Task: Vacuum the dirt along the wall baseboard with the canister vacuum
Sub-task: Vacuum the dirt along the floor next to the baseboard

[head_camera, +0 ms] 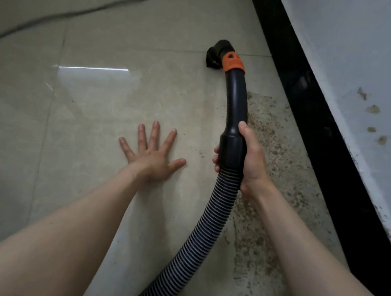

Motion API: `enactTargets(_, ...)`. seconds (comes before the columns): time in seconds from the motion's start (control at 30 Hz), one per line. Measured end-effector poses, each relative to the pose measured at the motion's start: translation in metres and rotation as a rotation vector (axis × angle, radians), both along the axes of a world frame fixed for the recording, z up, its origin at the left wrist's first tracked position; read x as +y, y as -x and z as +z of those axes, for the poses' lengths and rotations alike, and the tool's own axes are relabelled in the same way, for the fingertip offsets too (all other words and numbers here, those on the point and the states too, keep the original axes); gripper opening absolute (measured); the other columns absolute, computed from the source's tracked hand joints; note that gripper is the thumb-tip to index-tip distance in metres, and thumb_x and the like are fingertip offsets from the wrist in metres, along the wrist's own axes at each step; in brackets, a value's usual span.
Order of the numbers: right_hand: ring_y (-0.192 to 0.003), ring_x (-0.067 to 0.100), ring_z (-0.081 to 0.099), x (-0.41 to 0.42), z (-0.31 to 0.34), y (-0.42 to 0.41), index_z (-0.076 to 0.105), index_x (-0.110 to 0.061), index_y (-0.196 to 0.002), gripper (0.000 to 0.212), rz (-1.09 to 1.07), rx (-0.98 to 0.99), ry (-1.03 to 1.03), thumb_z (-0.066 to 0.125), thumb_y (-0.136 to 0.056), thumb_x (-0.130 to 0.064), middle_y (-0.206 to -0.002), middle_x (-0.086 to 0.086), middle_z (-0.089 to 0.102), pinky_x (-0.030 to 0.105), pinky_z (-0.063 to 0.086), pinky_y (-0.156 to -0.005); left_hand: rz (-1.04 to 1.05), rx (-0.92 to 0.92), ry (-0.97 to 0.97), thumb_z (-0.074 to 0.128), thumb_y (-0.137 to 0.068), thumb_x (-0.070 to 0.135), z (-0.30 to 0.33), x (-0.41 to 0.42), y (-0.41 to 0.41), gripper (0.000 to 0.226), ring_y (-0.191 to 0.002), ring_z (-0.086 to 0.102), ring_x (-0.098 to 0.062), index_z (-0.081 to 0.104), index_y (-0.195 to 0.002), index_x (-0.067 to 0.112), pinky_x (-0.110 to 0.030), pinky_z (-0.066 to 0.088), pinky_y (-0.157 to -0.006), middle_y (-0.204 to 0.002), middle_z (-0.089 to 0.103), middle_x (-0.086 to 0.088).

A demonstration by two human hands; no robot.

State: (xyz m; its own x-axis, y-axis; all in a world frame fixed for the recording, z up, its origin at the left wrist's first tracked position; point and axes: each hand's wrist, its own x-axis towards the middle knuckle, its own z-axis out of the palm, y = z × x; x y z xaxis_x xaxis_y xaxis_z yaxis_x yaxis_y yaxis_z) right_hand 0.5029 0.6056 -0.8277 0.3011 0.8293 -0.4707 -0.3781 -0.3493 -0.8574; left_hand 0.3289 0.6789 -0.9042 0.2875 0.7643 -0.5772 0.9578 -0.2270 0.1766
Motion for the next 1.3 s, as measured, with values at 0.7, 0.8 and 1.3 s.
enactTargets(0.7, -0.049, 0.028, 0.057, -0.099, 0.018, 0.003, 0.056, -0.001, -0.089, 0.048, 0.256, 0.009, 0.085, 0.057, -0.077, -0.047, -0.066, 0.019, 0.060, 0.028, 0.046, -0.043, 0.040, -0.029, 0.000, 0.025, -0.084, 0.077, 0.012, -0.011, 0.000, 0.081, -0.137, -0.035, -0.028, -0.018, -0.145, 0.045, -0.066, -0.019, -0.103, -0.151, -0.036, 0.004)
enactTargets(0.8, -0.049, 0.028, 0.058, -0.096, 0.018, 0.001, 0.058, -0.004, -0.089, 0.043, 0.160, -0.082, 0.061, 0.060, -0.078, -0.046, -0.066, 0.018, 0.062, 0.030, 0.046, -0.044, 0.075, -0.021, 0.005, 0.023, -0.085, 0.076, 0.013, -0.018, -0.003, 0.080, -0.138, -0.035, -0.028, -0.018, -0.145, 0.043, -0.067, -0.018, -0.104, -0.151, -0.036, 0.004)
enactTargets(1.3, -0.048, 0.025, 0.059, 0.023, 0.012, -0.036, 0.060, -0.002, -0.105, 0.046, -0.245, -0.103, 0.058, 0.060, -0.090, -0.045, -0.076, 0.015, 0.060, 0.028, 0.048, -0.046, 0.081, -0.010, -0.033, 0.020, -0.082, 0.079, -0.002, -0.017, -0.002, 0.082, -0.137, -0.036, -0.029, -0.020, -0.144, 0.044, -0.068, -0.019, -0.100, -0.150, -0.038, 0.004)
